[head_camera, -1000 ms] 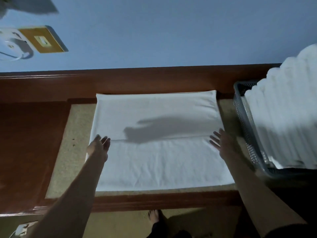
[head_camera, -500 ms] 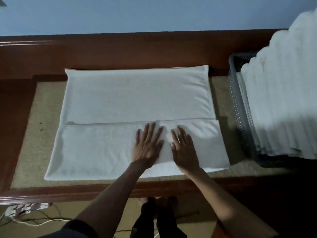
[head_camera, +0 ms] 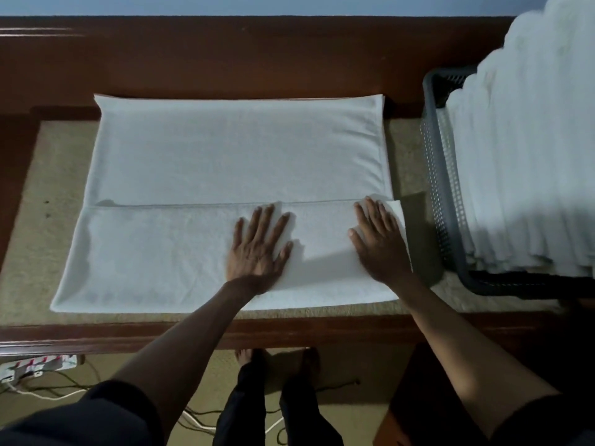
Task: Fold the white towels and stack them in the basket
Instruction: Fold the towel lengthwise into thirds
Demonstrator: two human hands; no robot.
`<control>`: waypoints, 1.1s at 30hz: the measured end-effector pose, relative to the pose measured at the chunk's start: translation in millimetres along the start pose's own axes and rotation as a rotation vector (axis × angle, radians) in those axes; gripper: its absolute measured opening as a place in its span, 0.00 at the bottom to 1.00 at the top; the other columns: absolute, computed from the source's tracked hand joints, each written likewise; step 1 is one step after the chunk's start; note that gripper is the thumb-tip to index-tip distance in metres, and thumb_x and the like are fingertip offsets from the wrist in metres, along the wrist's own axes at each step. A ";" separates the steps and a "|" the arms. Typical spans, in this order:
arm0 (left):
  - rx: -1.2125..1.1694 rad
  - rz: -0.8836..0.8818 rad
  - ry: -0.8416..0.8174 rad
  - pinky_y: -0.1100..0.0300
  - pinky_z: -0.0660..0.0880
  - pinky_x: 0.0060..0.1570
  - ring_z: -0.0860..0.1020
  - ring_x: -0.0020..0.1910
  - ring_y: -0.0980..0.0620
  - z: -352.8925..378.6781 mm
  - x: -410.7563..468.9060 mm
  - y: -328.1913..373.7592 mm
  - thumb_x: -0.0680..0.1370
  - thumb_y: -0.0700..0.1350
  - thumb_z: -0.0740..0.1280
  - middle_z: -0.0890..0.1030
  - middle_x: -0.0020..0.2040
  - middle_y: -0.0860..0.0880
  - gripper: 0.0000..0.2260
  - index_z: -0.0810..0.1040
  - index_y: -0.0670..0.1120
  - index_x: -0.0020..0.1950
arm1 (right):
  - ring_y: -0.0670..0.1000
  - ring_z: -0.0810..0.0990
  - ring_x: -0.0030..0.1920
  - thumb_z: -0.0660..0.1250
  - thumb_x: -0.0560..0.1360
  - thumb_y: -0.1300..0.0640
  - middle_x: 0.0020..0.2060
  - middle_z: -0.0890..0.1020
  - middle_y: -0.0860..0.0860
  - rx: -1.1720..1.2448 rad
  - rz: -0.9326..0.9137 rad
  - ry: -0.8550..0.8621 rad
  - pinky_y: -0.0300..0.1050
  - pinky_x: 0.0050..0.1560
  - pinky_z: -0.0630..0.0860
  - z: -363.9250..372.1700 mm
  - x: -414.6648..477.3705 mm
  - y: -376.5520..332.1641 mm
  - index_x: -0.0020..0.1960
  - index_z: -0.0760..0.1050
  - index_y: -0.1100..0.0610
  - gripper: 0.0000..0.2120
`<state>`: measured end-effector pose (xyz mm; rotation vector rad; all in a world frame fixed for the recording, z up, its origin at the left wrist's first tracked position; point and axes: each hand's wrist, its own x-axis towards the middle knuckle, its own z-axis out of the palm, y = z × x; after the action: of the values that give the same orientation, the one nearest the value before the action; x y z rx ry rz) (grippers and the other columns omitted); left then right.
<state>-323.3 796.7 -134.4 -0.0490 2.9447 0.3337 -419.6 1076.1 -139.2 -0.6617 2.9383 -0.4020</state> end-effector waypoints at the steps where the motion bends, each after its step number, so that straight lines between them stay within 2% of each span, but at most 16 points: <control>1: -0.004 -0.003 -0.005 0.41 0.42 0.80 0.37 0.82 0.49 0.0 -0.2 -0.1 0.85 0.63 0.45 0.37 0.84 0.51 0.28 0.39 0.59 0.83 | 0.56 0.48 0.82 0.48 0.84 0.44 0.82 0.52 0.57 0.064 0.091 0.017 0.56 0.81 0.48 1.3 1.0 -6.8 0.82 0.54 0.57 0.30; 3: -0.004 -0.015 -0.018 0.41 0.42 0.80 0.36 0.82 0.49 -0.1 0.6 -1.5 0.85 0.63 0.44 0.36 0.84 0.51 0.28 0.38 0.59 0.83 | 0.55 0.49 0.82 0.50 0.85 0.46 0.82 0.53 0.58 0.160 0.222 0.105 0.56 0.81 0.48 3.0 2.5 -28.4 0.82 0.54 0.61 0.30; 4: -0.017 -0.008 -0.038 0.41 0.42 0.80 0.35 0.82 0.49 -1.3 1.3 -2.3 0.85 0.63 0.44 0.36 0.83 0.51 0.28 0.37 0.59 0.83 | 0.55 0.50 0.82 0.52 0.85 0.48 0.81 0.55 0.59 0.183 0.210 0.157 0.55 0.81 0.49 4.1 1.7 -42.7 0.81 0.55 0.62 0.29; 7: -0.075 0.055 -0.076 0.41 0.40 0.80 0.35 0.82 0.50 -8.0 -6.1 -14.0 0.86 0.63 0.44 0.37 0.84 0.51 0.28 0.38 0.60 0.83 | 0.53 0.51 0.82 0.54 0.85 0.53 0.81 0.56 0.57 0.254 0.026 0.122 0.49 0.81 0.48 18.2 -2.8 -90.7 0.81 0.58 0.60 0.26; 9: -0.068 0.071 -0.061 0.42 0.40 0.80 0.36 0.82 0.50 -12.3 -21.3 -38.0 0.86 0.62 0.46 0.38 0.84 0.51 0.27 0.40 0.61 0.83 | 0.53 0.52 0.82 0.54 0.85 0.52 0.81 0.58 0.57 0.248 -0.050 0.100 0.50 0.81 0.51 29.2 0.0 -111.1 0.81 0.60 0.59 0.25; 11: -0.056 0.071 -0.043 0.41 0.41 0.80 0.37 0.82 0.49 -18.0 -40.7 -77.0 0.86 0.61 0.48 0.39 0.84 0.53 0.27 0.41 0.62 0.83 | 0.54 0.54 0.81 0.53 0.85 0.50 0.80 0.60 0.57 0.208 -0.047 0.097 0.53 0.80 0.53 35.7 3.8 -116.2 0.80 0.61 0.57 0.25; 18: -0.065 -0.165 -0.027 0.39 0.42 0.79 0.39 0.83 0.49 -43.5 -79.9 -222.3 0.84 0.64 0.45 0.41 0.84 0.56 0.26 0.42 0.66 0.82 | 0.53 0.55 0.81 0.55 0.83 0.48 0.80 0.61 0.55 0.218 0.061 0.045 0.55 0.79 0.55 31.2 12.8 -118.4 0.79 0.64 0.55 0.26; 22: -0.059 -0.257 0.022 0.40 0.44 0.80 0.42 0.83 0.48 -55.2 -88.8 -274.9 0.84 0.64 0.44 0.43 0.85 0.53 0.27 0.42 0.64 0.83 | 0.56 0.62 0.78 0.55 0.82 0.47 0.77 0.66 0.55 0.161 0.101 0.117 0.55 0.76 0.61 31.0 16.7 -127.7 0.76 0.67 0.56 0.25; 27: -0.073 -0.279 0.107 0.38 0.48 0.78 0.49 0.83 0.48 -56.1 -89.7 -282.4 0.85 0.62 0.49 0.51 0.85 0.51 0.27 0.51 0.58 0.84 | 0.58 0.73 0.69 0.59 0.81 0.52 0.67 0.76 0.55 0.224 0.158 0.258 0.58 0.68 0.70 32.5 29.0 -137.7 0.66 0.74 0.58 0.17; 29: -0.100 -0.318 0.156 0.37 0.48 0.78 0.54 0.82 0.46 -58.2 -84.7 -280.1 0.84 0.60 0.53 0.58 0.83 0.50 0.26 0.60 0.57 0.81 | 0.59 0.78 0.61 0.62 0.79 0.55 0.60 0.80 0.54 0.247 0.189 0.355 0.56 0.62 0.73 30.6 40.5 -140.0 0.60 0.76 0.59 0.12; 31: -0.085 -0.371 0.246 0.33 0.55 0.75 0.65 0.76 0.42 -64.7 -67.3 -279.2 0.82 0.58 0.58 0.70 0.75 0.48 0.22 0.71 0.52 0.74 | 0.60 0.78 0.58 0.64 0.79 0.57 0.57 0.81 0.55 0.269 0.209 0.431 0.53 0.59 0.72 27.6 59.6 -141.5 0.59 0.76 0.60 0.11; 33: -0.075 -0.364 0.354 0.36 0.65 0.69 0.72 0.67 0.39 -73.9 -37.2 -275.8 0.80 0.53 0.60 0.76 0.66 0.46 0.19 0.74 0.47 0.68 | 0.61 0.77 0.60 0.66 0.79 0.59 0.59 0.80 0.56 0.275 0.171 0.450 0.52 0.61 0.71 22.2 89.1 -140.3 0.63 0.75 0.61 0.14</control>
<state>-285.0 511.9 -117.3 -0.7134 3.1720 0.4152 -439.3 910.1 -125.3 -0.3125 3.2150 -1.0329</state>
